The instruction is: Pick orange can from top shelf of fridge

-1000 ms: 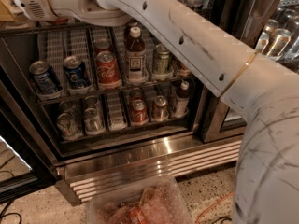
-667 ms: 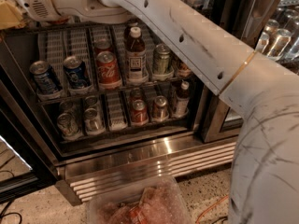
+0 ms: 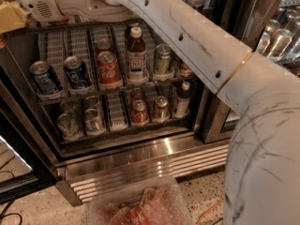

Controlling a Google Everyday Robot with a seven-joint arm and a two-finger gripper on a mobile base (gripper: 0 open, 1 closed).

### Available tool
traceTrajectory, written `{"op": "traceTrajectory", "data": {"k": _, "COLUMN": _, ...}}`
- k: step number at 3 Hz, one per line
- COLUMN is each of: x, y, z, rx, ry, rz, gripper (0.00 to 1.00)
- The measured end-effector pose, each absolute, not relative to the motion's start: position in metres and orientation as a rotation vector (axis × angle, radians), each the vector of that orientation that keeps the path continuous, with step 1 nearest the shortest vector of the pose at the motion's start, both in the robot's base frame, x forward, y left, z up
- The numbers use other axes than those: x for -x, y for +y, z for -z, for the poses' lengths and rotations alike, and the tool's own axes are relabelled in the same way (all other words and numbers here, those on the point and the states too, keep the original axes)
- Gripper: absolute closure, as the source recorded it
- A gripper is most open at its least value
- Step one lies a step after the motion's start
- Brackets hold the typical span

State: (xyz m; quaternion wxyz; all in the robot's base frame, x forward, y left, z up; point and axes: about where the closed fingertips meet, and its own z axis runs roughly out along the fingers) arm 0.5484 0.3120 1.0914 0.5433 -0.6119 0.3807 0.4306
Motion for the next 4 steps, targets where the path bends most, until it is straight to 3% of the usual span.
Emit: {"op": "traceTrajectory", "data": {"k": 4, "x": -0.537, "y": 0.295, "z": -1.072, "rx": 1.503, "ry": 0.955, "rz": -1.036, "gripper": 1.0}}
